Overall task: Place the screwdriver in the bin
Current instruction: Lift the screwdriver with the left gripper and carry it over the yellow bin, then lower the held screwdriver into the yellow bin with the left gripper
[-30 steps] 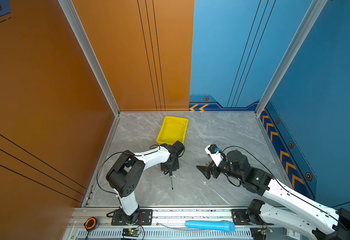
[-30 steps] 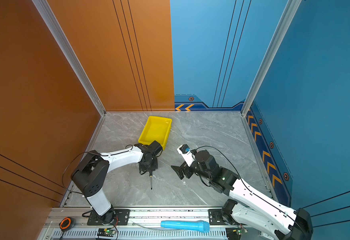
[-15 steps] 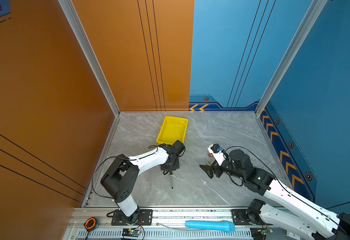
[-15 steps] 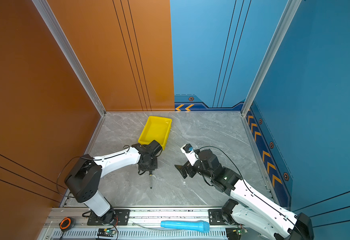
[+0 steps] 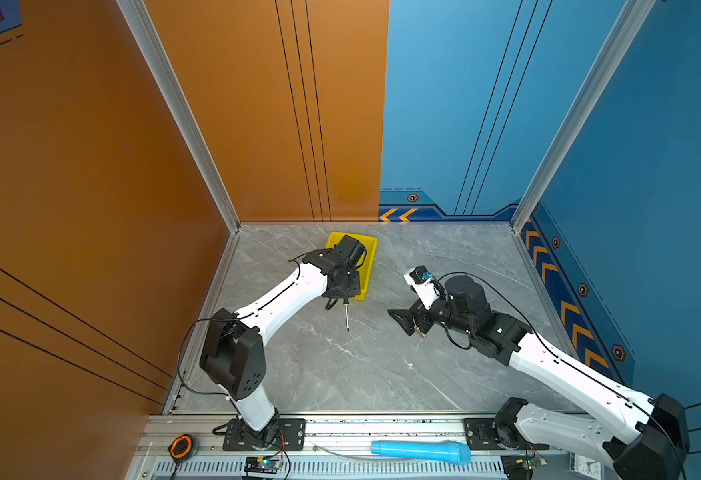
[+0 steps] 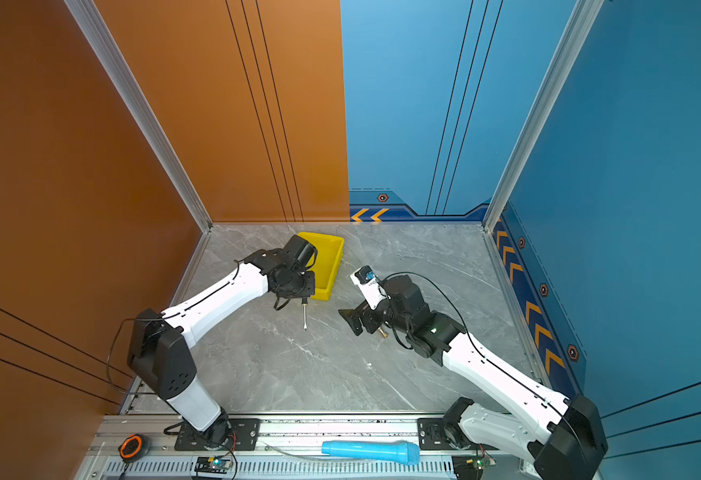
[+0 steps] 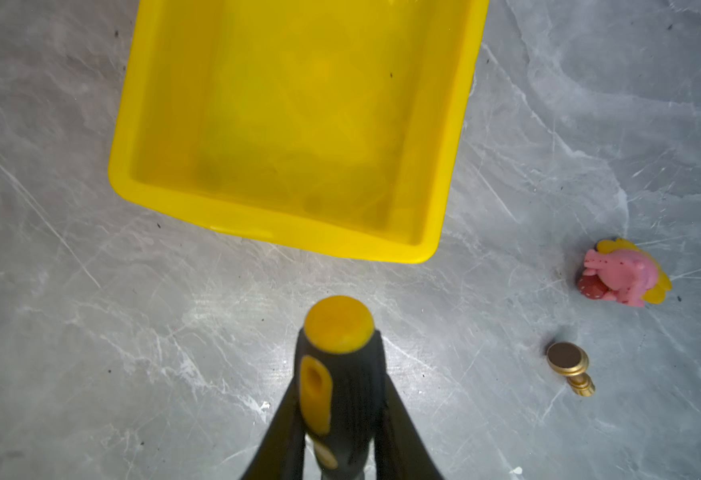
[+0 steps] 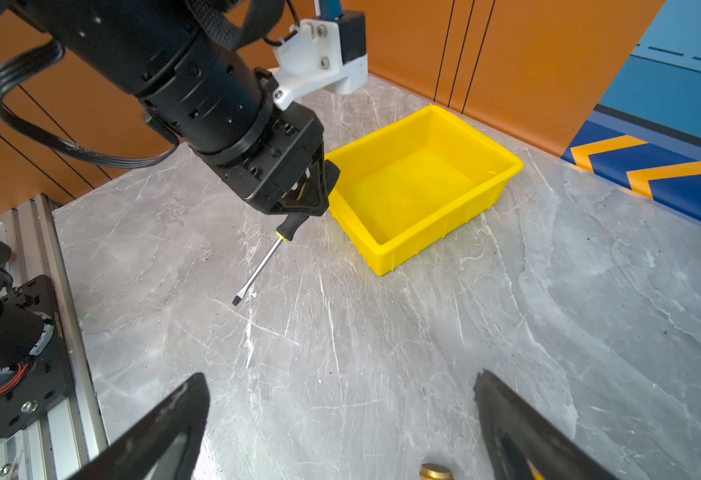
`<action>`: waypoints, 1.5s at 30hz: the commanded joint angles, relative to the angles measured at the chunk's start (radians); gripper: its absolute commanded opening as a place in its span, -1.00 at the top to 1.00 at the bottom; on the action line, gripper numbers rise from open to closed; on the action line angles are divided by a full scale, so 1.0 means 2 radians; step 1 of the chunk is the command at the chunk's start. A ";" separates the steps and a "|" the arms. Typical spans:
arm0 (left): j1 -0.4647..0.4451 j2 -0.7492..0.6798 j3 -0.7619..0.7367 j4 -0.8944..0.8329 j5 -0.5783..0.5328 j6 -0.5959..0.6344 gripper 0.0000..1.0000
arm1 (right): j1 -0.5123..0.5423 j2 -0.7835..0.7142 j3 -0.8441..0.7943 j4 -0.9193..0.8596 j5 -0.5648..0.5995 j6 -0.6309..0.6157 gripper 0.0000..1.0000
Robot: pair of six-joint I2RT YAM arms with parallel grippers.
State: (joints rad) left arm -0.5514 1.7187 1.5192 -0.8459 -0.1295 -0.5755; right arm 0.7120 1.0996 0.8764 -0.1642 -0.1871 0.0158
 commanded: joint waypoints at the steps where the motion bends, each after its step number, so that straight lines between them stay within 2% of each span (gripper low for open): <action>1: 0.015 0.027 0.047 -0.019 0.008 0.053 0.81 | -0.018 0.014 0.022 0.000 -0.011 0.009 -1.00; 8: 0.031 0.080 0.153 -0.020 0.010 0.117 0.81 | -0.039 0.044 0.042 -0.004 0.004 0.034 -1.00; 16: 0.037 0.162 0.267 -0.020 -0.003 0.165 0.81 | -0.067 0.063 0.056 -0.010 -0.006 0.067 -0.99; 25: 0.040 0.246 0.380 -0.020 -0.018 0.172 0.83 | -0.073 0.073 0.054 -0.001 -0.006 0.093 -1.00; 37: 0.048 0.327 0.456 -0.019 -0.020 0.177 0.83 | -0.071 0.070 0.047 -0.012 0.015 0.098 -0.99; 45: 0.055 0.354 0.468 -0.019 -0.021 0.188 0.83 | -0.071 0.061 0.030 -0.017 0.035 0.105 -1.00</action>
State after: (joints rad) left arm -0.4541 2.4115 2.4203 -0.8684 -0.1570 -0.2237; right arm 0.5682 1.2419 0.9592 -0.1764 -0.1516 0.2073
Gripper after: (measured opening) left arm 0.254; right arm 0.998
